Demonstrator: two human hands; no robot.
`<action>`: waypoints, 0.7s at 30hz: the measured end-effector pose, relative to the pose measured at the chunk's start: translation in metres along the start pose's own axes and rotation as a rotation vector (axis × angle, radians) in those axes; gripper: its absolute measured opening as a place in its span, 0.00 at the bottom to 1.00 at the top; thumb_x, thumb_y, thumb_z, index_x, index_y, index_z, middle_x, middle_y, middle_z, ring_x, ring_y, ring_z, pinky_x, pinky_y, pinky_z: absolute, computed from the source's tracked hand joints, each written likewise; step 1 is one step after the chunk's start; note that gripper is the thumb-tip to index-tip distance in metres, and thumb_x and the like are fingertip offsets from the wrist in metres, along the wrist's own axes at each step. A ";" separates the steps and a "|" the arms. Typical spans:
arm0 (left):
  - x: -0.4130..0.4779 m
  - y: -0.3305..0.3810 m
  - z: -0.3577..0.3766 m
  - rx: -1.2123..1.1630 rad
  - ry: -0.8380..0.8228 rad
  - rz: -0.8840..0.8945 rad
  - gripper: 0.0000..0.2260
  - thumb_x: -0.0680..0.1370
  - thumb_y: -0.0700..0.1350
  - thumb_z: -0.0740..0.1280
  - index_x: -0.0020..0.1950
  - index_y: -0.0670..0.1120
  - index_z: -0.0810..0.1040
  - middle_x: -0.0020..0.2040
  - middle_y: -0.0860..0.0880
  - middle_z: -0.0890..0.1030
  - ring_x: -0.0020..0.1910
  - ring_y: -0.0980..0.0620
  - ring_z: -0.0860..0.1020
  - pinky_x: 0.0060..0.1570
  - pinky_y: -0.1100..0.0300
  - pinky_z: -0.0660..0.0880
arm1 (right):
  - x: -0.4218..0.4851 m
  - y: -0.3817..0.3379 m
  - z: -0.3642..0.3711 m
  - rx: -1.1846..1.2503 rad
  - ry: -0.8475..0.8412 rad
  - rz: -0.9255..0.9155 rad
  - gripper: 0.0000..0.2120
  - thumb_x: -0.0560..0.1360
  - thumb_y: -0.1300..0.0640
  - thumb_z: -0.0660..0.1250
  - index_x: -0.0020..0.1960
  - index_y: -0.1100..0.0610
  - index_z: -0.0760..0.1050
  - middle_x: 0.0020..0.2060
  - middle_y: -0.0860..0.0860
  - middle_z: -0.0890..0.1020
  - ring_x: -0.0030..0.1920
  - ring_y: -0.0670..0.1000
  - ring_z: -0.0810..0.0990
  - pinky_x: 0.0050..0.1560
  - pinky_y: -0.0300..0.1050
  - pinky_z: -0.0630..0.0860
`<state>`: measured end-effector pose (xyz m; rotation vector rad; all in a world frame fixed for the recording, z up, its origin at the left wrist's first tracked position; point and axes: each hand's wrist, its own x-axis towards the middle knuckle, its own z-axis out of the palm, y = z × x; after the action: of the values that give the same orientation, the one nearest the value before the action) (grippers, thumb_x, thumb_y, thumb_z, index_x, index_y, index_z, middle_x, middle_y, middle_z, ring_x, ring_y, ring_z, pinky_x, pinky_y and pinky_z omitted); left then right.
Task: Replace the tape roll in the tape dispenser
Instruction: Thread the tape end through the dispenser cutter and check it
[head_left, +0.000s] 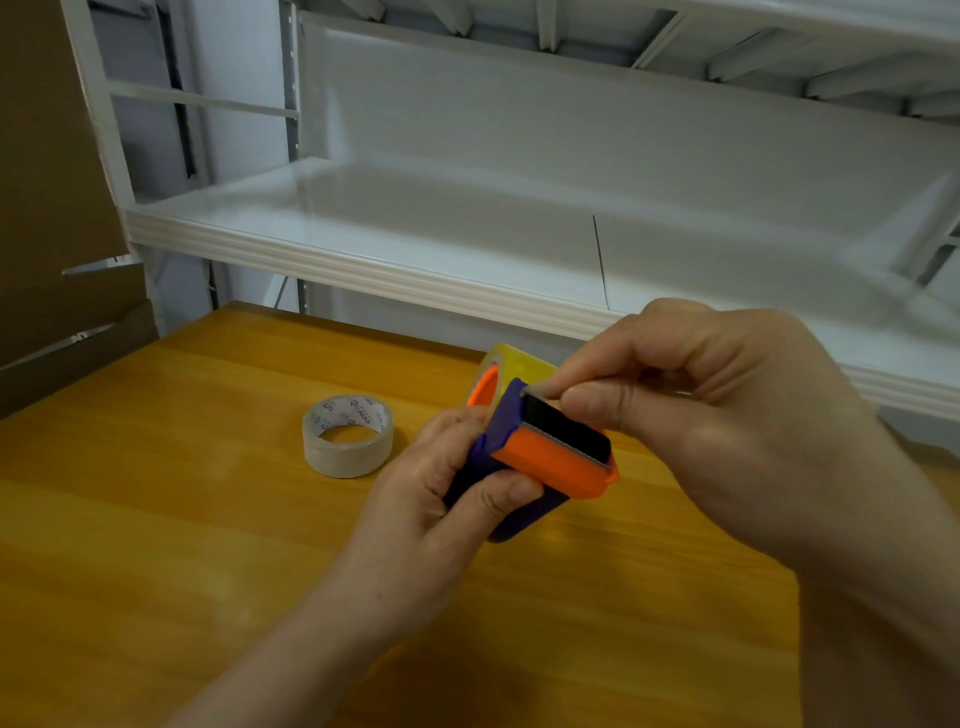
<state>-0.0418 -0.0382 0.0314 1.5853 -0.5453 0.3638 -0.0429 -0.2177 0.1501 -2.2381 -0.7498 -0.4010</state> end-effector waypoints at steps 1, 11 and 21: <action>-0.001 0.000 0.002 0.025 -0.016 0.008 0.11 0.77 0.55 0.67 0.58 0.59 0.80 0.56 0.54 0.79 0.57 0.49 0.79 0.49 0.61 0.78 | 0.001 0.000 0.001 0.019 -0.006 0.008 0.05 0.71 0.52 0.73 0.43 0.43 0.86 0.41 0.41 0.84 0.46 0.43 0.82 0.44 0.37 0.78; 0.000 -0.001 0.001 0.102 -0.039 0.027 0.10 0.77 0.56 0.66 0.56 0.59 0.81 0.58 0.54 0.78 0.60 0.48 0.78 0.53 0.57 0.78 | 0.003 0.001 0.000 0.112 0.018 0.066 0.05 0.73 0.56 0.75 0.41 0.47 0.86 0.38 0.43 0.87 0.42 0.43 0.85 0.45 0.38 0.81; 0.000 -0.001 0.000 0.102 -0.021 0.042 0.11 0.77 0.58 0.66 0.57 0.61 0.80 0.59 0.55 0.78 0.59 0.50 0.79 0.50 0.60 0.79 | 0.001 -0.003 -0.002 0.115 0.035 0.090 0.05 0.72 0.56 0.75 0.41 0.47 0.86 0.39 0.42 0.87 0.44 0.41 0.85 0.46 0.34 0.80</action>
<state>-0.0413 -0.0380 0.0302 1.6791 -0.5849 0.4124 -0.0438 -0.2174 0.1533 -2.1429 -0.6352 -0.3441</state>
